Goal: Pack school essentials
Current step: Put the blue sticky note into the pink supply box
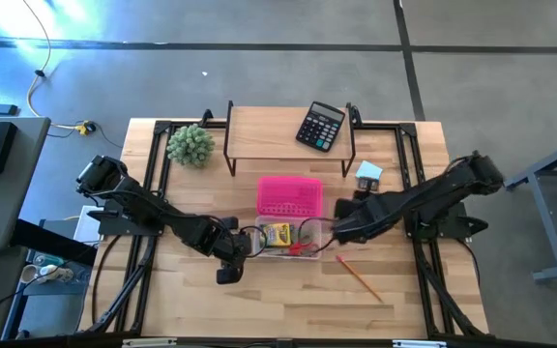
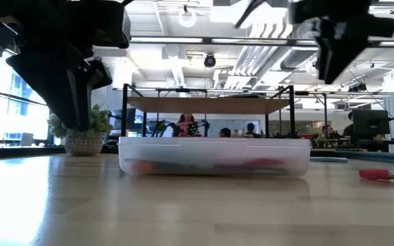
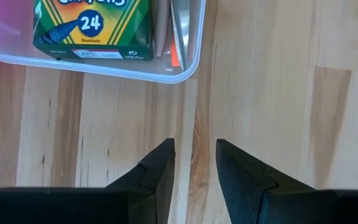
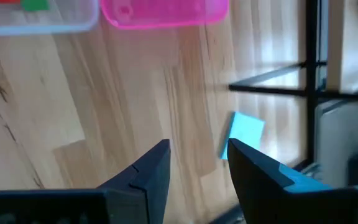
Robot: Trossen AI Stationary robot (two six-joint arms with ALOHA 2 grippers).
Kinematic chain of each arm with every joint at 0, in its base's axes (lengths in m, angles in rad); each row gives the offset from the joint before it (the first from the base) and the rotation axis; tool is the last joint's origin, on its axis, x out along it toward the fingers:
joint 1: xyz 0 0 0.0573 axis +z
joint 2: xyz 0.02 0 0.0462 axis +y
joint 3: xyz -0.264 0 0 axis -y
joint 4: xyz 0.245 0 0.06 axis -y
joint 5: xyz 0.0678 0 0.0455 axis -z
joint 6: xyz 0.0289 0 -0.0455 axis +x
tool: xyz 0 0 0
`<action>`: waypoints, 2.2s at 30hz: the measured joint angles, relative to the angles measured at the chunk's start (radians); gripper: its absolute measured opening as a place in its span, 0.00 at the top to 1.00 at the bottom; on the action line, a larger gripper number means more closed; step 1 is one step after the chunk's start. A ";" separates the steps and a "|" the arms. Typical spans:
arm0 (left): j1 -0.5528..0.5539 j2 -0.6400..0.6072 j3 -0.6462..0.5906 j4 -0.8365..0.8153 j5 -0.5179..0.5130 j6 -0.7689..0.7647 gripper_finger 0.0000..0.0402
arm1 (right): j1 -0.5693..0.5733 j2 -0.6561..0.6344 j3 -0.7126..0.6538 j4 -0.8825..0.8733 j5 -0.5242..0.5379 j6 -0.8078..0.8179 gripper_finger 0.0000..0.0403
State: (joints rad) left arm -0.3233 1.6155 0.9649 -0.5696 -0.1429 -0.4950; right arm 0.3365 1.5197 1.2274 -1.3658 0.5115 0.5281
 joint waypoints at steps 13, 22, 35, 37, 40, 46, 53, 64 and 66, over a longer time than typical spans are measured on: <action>0.002 0.000 0.000 0.016 -0.003 0.000 0.74 | -0.123 -0.526 -0.333 0.207 -0.003 0.156 0.62; 0.002 0.000 0.000 0.015 -0.002 0.000 0.74 | -0.299 -0.673 -0.356 0.205 -0.004 0.171 0.47; 0.002 0.000 0.000 0.014 -0.002 0.000 0.74 | -0.577 -0.683 -0.411 0.221 -0.061 0.198 0.34; 0.002 0.000 0.000 0.014 -0.002 0.000 0.74 | -0.591 -0.689 -0.460 0.265 -0.072 0.220 0.36; 0.002 0.000 0.000 0.014 -0.001 0.000 0.74 | -0.612 -0.696 -0.550 0.378 -0.136 0.238 0.41; 0.002 0.000 0.000 0.014 -0.001 0.000 0.74 | -0.647 -0.695 -0.653 0.553 -0.179 0.291 0.60; 0.002 0.000 0.000 0.016 -0.001 0.000 0.74 | -0.673 -0.695 -0.692 0.587 -0.164 0.384 0.90; 0.002 0.000 0.000 0.024 -0.015 0.000 0.74 | -0.691 -0.695 -0.791 0.660 -0.178 0.536 0.99; 0.002 0.000 0.000 0.024 -0.019 0.000 0.74 | -0.691 -0.695 -0.814 0.699 -0.179 0.557 0.99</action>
State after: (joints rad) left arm -0.3214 1.6154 0.9649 -0.5461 -0.1616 -0.4950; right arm -0.3542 0.8249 0.4135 -0.6669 0.3321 1.0851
